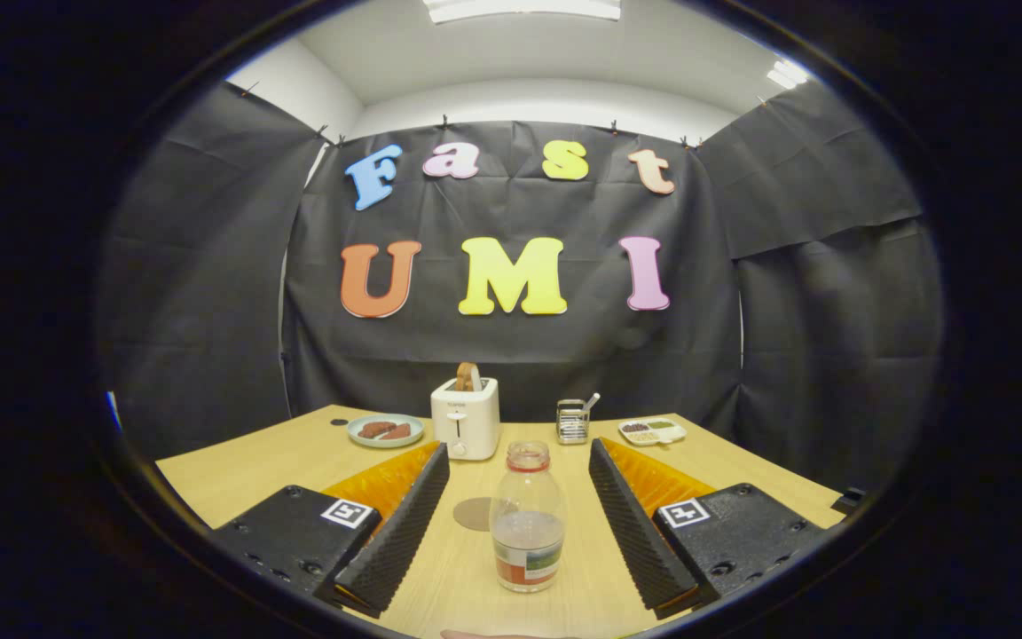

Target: Take the bottle from table, then pour the juice into the cup, finally place the bottle on the coaster

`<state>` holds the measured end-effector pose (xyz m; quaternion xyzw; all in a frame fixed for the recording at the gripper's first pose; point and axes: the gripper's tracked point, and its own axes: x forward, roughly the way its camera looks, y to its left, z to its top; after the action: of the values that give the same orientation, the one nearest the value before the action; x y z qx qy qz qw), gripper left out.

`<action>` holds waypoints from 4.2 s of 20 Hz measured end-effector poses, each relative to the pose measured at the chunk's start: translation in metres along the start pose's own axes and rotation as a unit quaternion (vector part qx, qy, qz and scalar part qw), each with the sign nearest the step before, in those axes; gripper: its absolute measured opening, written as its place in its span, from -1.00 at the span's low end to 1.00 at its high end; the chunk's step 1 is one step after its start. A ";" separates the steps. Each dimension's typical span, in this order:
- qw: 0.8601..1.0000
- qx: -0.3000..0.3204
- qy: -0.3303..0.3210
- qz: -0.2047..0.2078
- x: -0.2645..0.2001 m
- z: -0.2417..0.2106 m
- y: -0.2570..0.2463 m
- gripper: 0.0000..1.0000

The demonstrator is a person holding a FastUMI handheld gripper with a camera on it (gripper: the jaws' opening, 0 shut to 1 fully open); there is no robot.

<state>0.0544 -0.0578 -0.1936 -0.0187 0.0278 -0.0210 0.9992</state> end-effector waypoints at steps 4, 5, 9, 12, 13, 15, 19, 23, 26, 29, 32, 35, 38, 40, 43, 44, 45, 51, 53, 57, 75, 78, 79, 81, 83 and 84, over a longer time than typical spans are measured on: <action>1.000 -0.004 0.017 -0.004 0.009 -0.026 -0.003 1.00; 1.000 -0.008 0.020 -0.003 0.011 -0.031 -0.002 1.00; 0.999 -0.019 0.036 -0.010 0.020 -0.057 -0.006 1.00; 0.999 -0.021 0.048 -0.014 0.029 -0.073 -0.007 1.00; 0.998 -0.025 0.053 -0.018 0.032 -0.078 -0.008 1.00; 0.998 -0.030 0.057 -0.022 0.036 -0.086 -0.009 1.00; 0.997 -0.030 0.063 -0.026 0.050 -0.100 -0.010 1.00; 0.996 -0.029 0.074 -0.028 0.064 -0.108 -0.013 1.00; 0.997 -0.033 0.063 -0.016 0.066 -0.103 -0.009 0.90; 0.997 -0.039 0.063 -0.011 0.064 -0.100 -0.011 0.66; 0.996 -0.052 0.066 -0.009 0.058 -0.089 -0.013 0.65; 0.994 -0.086 0.062 -0.015 0.050 -0.070 -0.016 0.65; 0.988 -0.139 0.057 -0.032 0.043 -0.053 -0.022 0.65; 0.983 -0.166 0.057 -0.046 0.039 -0.043 -0.026 0.65; 0.974 -0.213 0.037 -0.069 0.034 -0.022 -0.028 0.65; 0.970 -0.228 0.029 -0.074 0.032 -0.016 -0.027 0.65; 0.966 -0.244 0.027 -0.078 0.032 -0.014 -0.025 0.65; 0.939 -0.332 0.011 -0.090 0.026 -0.005 -0.008 0.65; 0.935 -0.343 0.027 -0.083 0.033 -0.012 -0.006 0.65; 0.906 -0.413 0.027 -0.091 0.032 -0.008 0.012 0.65; 0.710 -0.702 0.039 -0.048 0.054 -0.029 0.067 0.65; 0.684 -0.727 0.033 -0.043 0.050 -0.028 0.076 0.65; 0.676 -0.735 0.030 -0.042 0.051 -0.028 0.079 0.65; 0.662 -0.748 0.031 -0.048 0.055 -0.027 0.082 0.65; 0.646 -0.761 0.035 -0.044 0.055 -0.029 0.085 0.65; 0.639 -0.767 0.036 -0.044 0.059 -0.031 0.085 0.65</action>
<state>0.1148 0.0230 -0.2313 -0.7787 0.0693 -0.0368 0.6225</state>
